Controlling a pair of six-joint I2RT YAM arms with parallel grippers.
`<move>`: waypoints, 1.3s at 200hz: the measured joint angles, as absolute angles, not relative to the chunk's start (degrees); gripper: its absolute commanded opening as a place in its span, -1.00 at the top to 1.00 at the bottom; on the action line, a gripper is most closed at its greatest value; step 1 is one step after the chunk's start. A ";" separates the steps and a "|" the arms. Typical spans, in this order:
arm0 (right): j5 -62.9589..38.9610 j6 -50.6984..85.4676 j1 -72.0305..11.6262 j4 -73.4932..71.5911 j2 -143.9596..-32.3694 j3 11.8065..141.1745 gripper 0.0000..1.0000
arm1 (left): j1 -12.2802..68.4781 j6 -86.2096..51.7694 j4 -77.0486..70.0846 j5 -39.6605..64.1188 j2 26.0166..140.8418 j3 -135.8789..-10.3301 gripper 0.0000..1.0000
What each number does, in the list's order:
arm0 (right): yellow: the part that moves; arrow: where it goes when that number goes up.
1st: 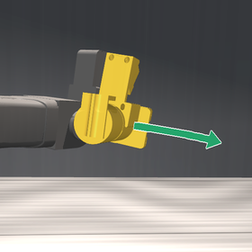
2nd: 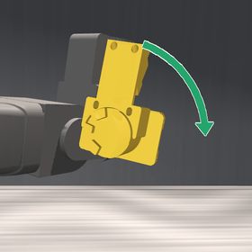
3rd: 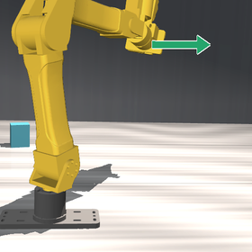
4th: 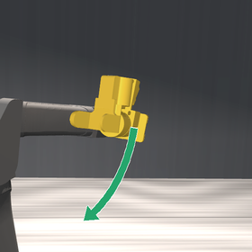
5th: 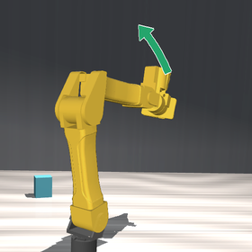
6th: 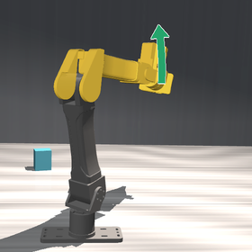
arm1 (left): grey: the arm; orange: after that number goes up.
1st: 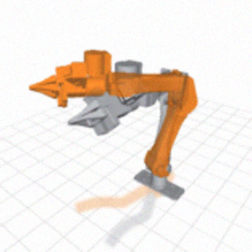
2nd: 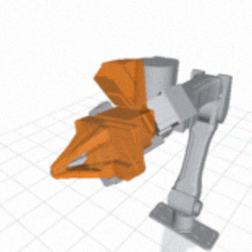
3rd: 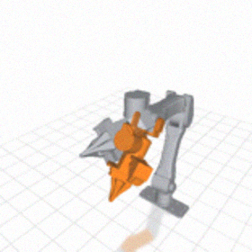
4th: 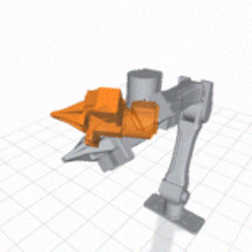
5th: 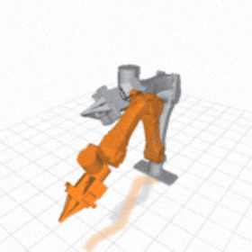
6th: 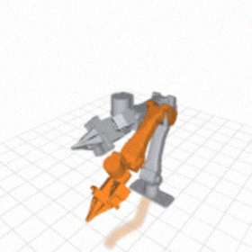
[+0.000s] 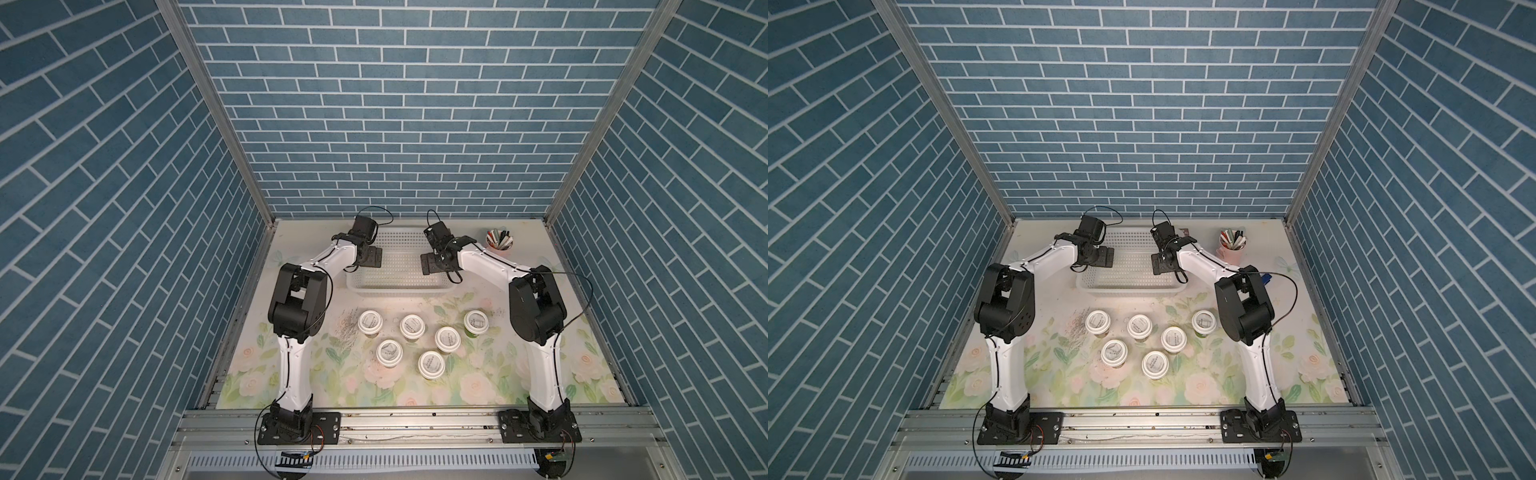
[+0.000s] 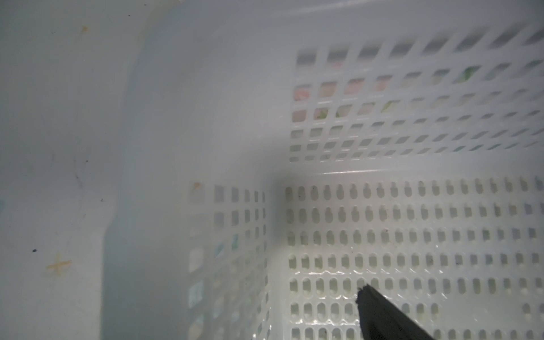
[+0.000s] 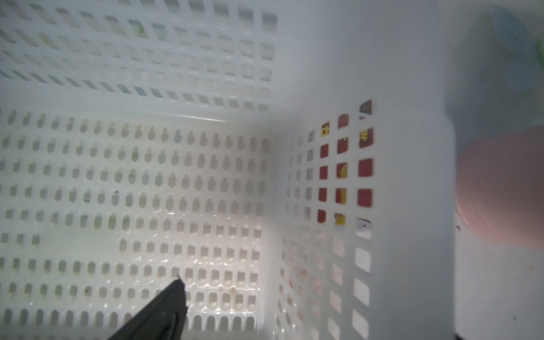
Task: Put the yogurt in the basket
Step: Place the basket at the center of the board.
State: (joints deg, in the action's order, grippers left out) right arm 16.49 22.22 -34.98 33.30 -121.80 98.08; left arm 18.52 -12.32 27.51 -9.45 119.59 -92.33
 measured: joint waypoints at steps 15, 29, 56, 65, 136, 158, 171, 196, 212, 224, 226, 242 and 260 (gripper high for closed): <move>17.50 22.26 -35.24 33.17 -121.86 98.08 -1.00 | 18.52 -12.23 26.83 -10.57 119.24 -91.68 -1.00; 18.46 22.26 -35.46 32.97 -121.86 98.08 -1.00 | 18.52 -12.23 26.04 -11.29 118.63 -90.45 -1.00; 20.10 22.26 -35.81 32.51 -121.86 98.08 -1.00 | 18.52 -12.21 24.99 -12.16 116.49 -87.92 -1.00; 20.64 22.26 -35.90 32.16 -121.86 98.08 -1.00 | 18.52 -12.19 24.51 -12.45 115.50 -87.33 -1.00; 25.82 22.06 -37.26 30.41 -121.49 98.08 -1.00 | 18.52 -11.22 19.55 -13.08 105.69 -83.26 -1.00; 27.97 21.93 -38.13 30.41 -120.14 98.08 -1.00 | 18.52 -10.83 17.58 -13.13 102.32 -81.06 -1.00; 29.50 21.45 -38.81 30.39 -118.65 98.08 -1.00 | 18.52 -10.66 16.51 -13.26 99.98 -79.44 -1.00; 31.70 20.18 -40.21 29.69 -114.39 97.91 -1.00 | 18.52 -10.50 14.26 -13.45 94.37 -76.09 -1.00; 32.29 19.40 -41.08 28.73 -110.32 97.08 -1.00 | 18.52 -10.46 12.91 -13.47 90.17 -74.54 -1.00; 32.60 19.11 -41.87 28.12 -106.43 95.94 -1.00 | 18.52 -10.46 12.14 -13.47 87.00 -73.63 -1.00; 32.67 19.09 -41.95 28.12 -105.95 95.81 -1.00 | 18.52 -10.46 12.05 -13.45 86.39 -73.52 -1.00; 32.77 19.09 -42.78 28.21 -100.44 93.93 -1.00 | 18.52 -10.37 11.73 -12.80 82.63 -72.95 -1.00; 32.14 19.46 -43.35 29.47 -94.91 91.70 -1.00 | 18.52 -10.26 11.86 -11.38 79.15 -72.86 -1.00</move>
